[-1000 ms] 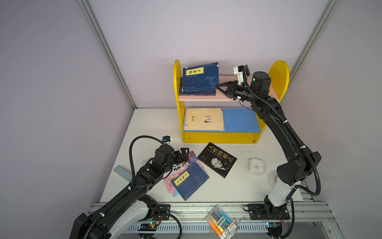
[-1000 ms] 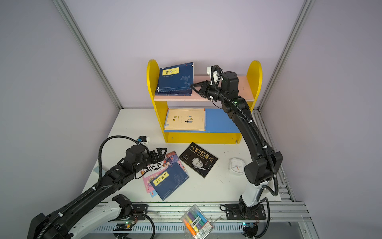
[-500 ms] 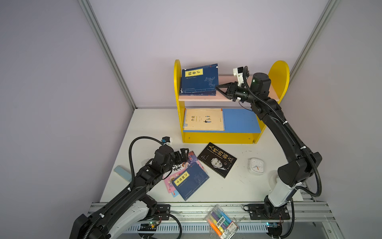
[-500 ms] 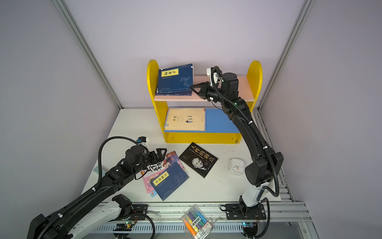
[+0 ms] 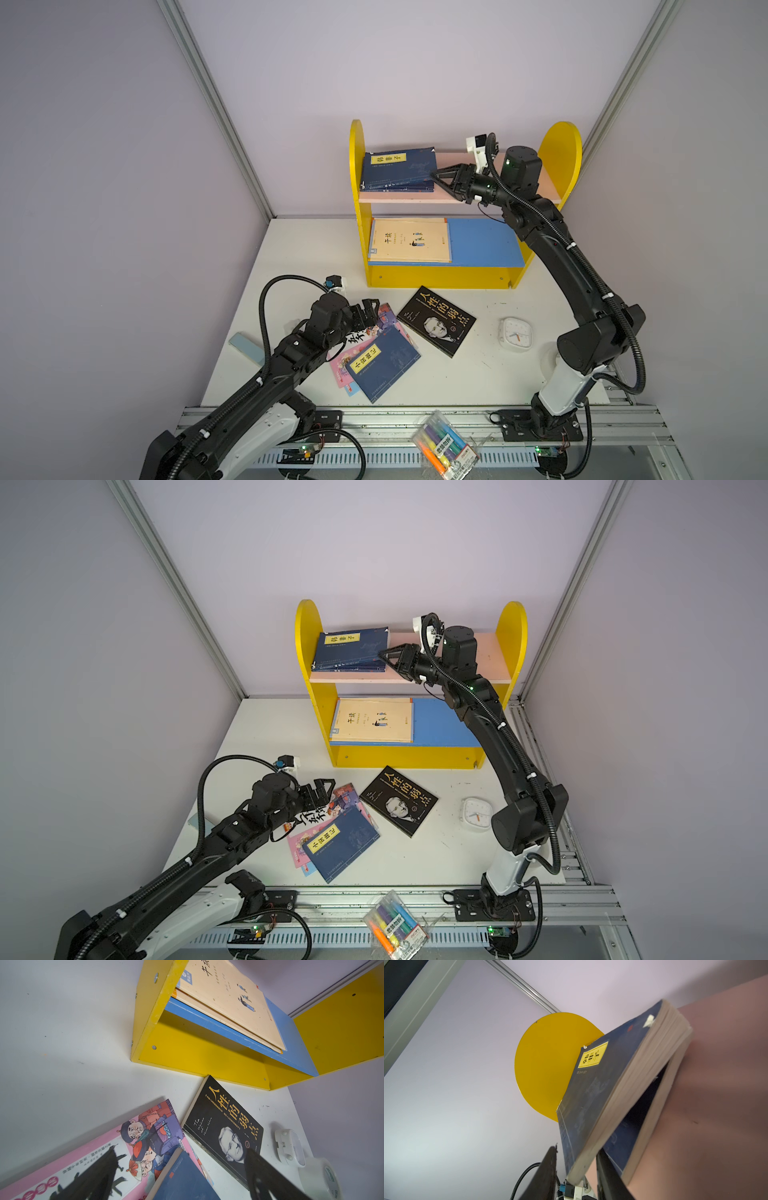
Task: Stacking books/files
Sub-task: Place the book on the bookshelf, then move the book to the bookshelf.
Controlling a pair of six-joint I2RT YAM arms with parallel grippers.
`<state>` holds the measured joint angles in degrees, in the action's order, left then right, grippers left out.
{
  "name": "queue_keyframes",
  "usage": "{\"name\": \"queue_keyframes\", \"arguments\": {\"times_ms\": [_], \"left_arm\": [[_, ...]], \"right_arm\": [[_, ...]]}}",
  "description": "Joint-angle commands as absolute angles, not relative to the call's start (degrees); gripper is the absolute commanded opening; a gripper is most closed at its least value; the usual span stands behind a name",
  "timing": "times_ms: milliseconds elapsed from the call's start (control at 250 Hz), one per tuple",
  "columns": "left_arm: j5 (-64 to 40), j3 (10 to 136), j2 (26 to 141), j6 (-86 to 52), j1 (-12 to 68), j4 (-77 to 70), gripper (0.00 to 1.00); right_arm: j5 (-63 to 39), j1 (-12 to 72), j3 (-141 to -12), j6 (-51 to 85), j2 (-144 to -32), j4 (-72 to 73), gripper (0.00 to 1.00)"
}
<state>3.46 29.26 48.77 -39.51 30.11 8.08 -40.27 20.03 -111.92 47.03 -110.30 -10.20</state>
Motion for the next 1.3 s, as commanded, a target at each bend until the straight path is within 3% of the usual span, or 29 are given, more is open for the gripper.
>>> {"name": "queue_keyframes", "arguments": {"times_ms": [0, 252, 515, 659, 847, 1298], "left_arm": [[3.6, 29.2, 48.6, -39.4, 30.1, 7.8, 0.98], [3.6, 29.1, 48.0, -39.3, 30.0, 8.3, 0.98], [3.7, 29.4, 48.0, -39.1, 30.0, 8.2, 0.98], [3.6, 29.6, 48.6, -38.9, 29.9, 7.9, 0.98], [3.1, 29.7, 48.9, -39.0, 30.0, 7.7, 0.98], [3.1, 30.0, 48.9, -39.1, 29.6, 8.1, 0.98]], "right_arm": [[-39.1, 20.0, -111.8, 45.5, -110.1, -10.8, 0.42], [-38.9, 19.0, -110.9, 40.3, -108.3, -17.0, 0.54], [-36.0, 18.1, -111.0, 30.3, -105.5, -28.0, 0.55], [-27.1, 20.6, -113.0, 19.6, -103.2, -33.2, 0.51], [-11.8, 25.0, -116.9, 4.9, -102.4, -36.3, 0.54], [-14.3, 25.6, -126.0, -1.0, -110.3, -41.8, 0.56]]}}
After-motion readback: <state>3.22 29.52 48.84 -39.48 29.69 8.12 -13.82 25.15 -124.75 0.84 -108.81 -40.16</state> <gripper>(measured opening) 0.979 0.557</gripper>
